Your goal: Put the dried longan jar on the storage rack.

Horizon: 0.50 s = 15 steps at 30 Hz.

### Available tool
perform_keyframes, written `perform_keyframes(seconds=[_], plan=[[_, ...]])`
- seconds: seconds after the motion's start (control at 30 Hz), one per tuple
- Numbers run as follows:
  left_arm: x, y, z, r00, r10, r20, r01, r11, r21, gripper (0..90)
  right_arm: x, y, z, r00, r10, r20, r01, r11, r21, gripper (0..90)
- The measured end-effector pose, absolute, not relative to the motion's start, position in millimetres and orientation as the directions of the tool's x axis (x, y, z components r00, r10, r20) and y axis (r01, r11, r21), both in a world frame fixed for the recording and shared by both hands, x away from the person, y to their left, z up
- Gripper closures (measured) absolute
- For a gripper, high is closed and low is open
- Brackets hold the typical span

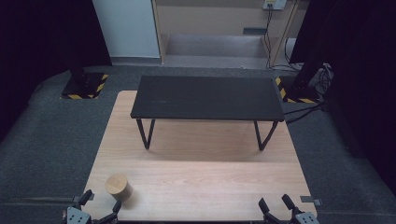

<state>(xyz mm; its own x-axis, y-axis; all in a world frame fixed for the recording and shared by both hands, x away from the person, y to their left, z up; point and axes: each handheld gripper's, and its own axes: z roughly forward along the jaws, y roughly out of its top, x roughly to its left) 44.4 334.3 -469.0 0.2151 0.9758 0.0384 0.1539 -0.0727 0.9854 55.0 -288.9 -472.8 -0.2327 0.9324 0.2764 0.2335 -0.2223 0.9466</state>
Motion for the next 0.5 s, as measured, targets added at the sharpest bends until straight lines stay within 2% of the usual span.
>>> perform_keyframes(seconds=[0.5], plan=[[44, 333, -482, 0.219, 0.975, 0.046, 0.133, -0.077, 0.988, 0.3, 47, -294, -477, -0.212, 0.933, 0.291, 0.241, -0.239, 0.941, 8.0]])
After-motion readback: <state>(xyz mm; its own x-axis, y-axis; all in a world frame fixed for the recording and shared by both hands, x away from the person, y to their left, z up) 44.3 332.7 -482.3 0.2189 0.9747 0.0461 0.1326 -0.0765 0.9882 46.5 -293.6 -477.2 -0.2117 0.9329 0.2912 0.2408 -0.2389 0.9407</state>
